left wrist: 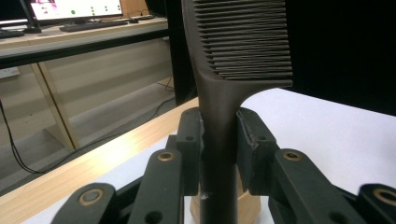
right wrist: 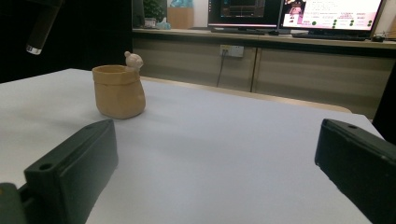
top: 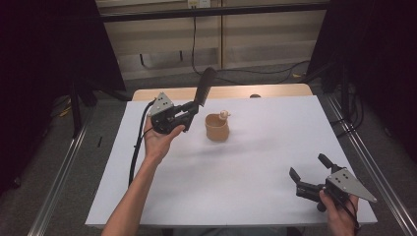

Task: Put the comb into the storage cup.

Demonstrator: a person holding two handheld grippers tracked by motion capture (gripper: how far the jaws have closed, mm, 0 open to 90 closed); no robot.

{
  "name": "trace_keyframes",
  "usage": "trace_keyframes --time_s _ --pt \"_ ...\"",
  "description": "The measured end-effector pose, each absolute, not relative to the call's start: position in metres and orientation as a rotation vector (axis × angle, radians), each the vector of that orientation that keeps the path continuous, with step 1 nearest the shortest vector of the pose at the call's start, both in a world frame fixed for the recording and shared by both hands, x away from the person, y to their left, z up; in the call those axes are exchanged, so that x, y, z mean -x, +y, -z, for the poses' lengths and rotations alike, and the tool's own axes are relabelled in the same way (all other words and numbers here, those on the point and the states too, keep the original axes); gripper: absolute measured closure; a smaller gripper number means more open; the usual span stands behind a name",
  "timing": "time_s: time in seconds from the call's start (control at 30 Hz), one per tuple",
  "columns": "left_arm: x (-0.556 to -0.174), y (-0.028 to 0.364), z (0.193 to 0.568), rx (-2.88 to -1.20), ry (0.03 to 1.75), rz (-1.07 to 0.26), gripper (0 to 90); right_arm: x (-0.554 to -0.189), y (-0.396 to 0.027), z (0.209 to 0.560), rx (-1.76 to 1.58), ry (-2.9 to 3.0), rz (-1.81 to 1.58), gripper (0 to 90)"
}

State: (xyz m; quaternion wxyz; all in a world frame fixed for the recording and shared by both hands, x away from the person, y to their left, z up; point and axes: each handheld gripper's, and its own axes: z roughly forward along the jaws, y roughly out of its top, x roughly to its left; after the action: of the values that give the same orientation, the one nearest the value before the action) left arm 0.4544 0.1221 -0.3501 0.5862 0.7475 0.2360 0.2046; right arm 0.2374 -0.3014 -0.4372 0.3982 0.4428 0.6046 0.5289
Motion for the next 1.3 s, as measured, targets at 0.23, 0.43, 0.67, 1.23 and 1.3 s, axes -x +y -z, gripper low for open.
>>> trace_keyframes --time_s 0.23,0.43,0.67,1.23,1.3 --pt "-0.462 0.117 0.354 -1.725 0.586 -0.468 72.9 -0.238 -0.301 0.437 -1.122 1.529 -1.340 0.0" --pt "-0.469 0.109 0.357 -1.729 0.603 -0.457 72.9 -0.238 -0.300 0.438 -1.127 1.537 -1.338 0.0" --pt "-0.475 0.097 0.360 -1.732 0.581 -0.500 72.9 -0.238 -0.301 0.437 -1.122 1.532 -1.341 0.0" --pt "-0.482 0.066 0.362 -1.690 0.543 -0.440 72.9 -0.237 -0.301 0.437 -1.122 1.532 -1.347 0.0" --pt "-0.485 0.064 0.364 -1.683 0.551 -0.445 72.9 -0.237 -0.301 0.438 -1.124 1.531 -1.347 0.0"
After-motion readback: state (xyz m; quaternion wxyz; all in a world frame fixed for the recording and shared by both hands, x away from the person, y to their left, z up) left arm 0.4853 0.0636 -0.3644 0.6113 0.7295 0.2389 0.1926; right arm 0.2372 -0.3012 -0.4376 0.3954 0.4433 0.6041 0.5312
